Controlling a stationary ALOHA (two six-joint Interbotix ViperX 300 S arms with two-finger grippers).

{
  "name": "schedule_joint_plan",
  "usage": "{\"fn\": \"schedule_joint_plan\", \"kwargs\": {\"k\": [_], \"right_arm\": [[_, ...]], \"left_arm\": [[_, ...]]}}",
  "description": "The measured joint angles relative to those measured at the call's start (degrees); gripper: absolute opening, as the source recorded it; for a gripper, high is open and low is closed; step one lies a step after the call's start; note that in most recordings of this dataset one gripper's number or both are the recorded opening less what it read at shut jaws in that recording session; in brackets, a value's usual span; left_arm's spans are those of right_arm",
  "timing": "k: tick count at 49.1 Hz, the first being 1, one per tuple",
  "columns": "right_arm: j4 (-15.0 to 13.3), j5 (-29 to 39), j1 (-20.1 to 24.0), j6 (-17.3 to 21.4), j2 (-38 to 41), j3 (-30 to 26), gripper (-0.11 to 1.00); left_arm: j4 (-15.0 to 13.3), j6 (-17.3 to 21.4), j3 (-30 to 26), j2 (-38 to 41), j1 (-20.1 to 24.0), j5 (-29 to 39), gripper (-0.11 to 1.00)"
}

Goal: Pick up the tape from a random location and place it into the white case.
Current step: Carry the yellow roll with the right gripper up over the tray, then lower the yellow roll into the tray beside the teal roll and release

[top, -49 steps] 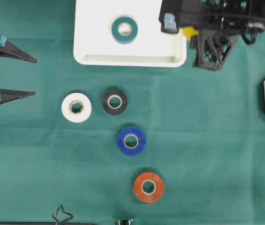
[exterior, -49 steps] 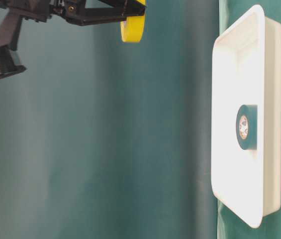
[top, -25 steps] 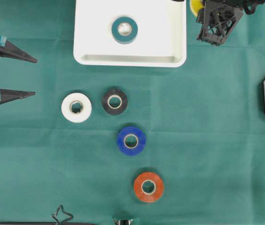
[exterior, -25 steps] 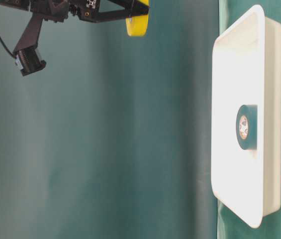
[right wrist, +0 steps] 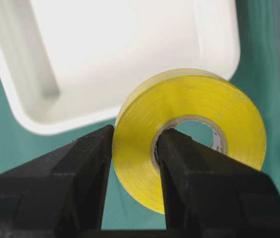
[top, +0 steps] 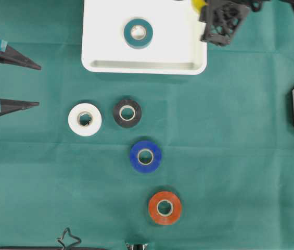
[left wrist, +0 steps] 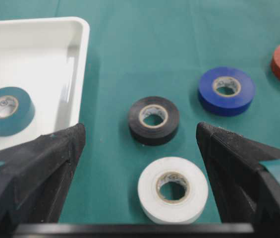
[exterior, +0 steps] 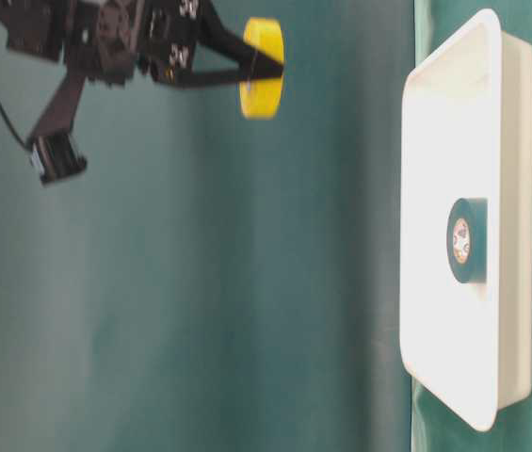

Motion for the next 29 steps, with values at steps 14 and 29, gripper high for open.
{"fn": "schedule_joint_plan", "kwargs": {"k": [14,29], "right_arm": [[0.3,-0.4,0.0,-1.7,5.9,-7.4,0.3],[0.4,-0.4,0.0,-1.8,6.9,-8.1,0.3]], "left_arm": [[0.0,0.0,0.0,0.0,0.0,0.1,0.95],[0.1,0.0,0.0,0.0,0.0,0.0,0.95]]}}
